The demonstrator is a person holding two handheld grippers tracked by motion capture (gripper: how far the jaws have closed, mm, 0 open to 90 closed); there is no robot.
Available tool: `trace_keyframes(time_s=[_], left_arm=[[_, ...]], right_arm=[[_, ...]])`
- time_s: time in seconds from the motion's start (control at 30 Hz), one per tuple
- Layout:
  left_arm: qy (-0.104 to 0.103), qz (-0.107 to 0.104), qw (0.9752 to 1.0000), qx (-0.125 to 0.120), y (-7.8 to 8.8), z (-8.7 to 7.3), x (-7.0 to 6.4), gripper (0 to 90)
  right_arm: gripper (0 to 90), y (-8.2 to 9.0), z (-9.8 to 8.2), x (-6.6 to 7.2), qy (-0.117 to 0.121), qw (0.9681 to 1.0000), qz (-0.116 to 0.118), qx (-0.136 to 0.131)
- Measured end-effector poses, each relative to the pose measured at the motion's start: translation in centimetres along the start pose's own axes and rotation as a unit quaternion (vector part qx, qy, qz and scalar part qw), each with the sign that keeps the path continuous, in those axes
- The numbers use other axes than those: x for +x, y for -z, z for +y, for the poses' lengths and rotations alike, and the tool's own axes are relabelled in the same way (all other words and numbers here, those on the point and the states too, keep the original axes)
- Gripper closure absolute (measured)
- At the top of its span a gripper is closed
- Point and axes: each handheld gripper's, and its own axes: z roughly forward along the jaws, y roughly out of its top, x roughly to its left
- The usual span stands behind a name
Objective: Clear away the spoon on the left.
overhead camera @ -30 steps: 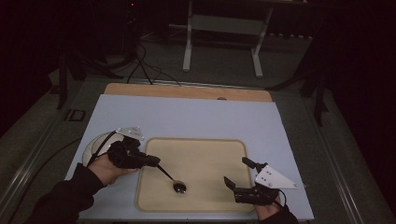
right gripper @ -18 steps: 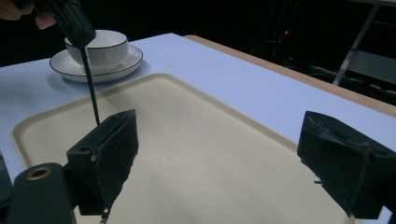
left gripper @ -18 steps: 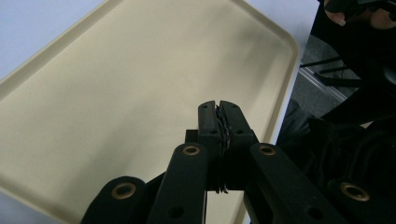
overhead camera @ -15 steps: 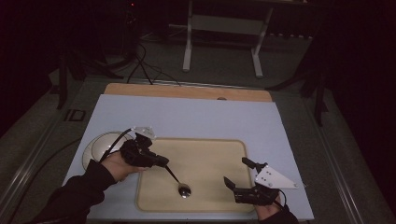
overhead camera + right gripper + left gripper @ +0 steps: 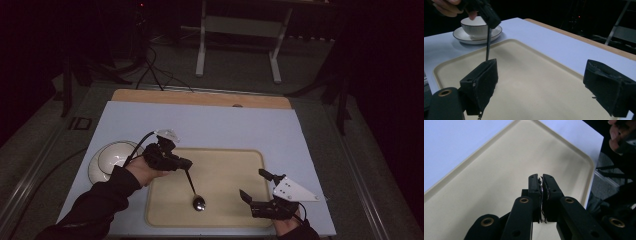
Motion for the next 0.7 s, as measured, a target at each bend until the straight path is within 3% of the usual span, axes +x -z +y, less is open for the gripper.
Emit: trace_keyframes(time_s=[0.2, 0.7], left_arm=[[0.029, -0.001, 0.9996, -0.007, -1.3, 0.2, 1.2, 85.3], [0.066, 0.017, 0.9974, -0.024, -4.1, 0.4, 3.2, 83.0]], right_arm=[[12.6, 0.0, 0.0, 0.0, 0.0, 1.0, 0.0, 0.0], [12.6, 0.1, 0.1, 0.0, -0.001, 1.0, 0.001, -0.003]])
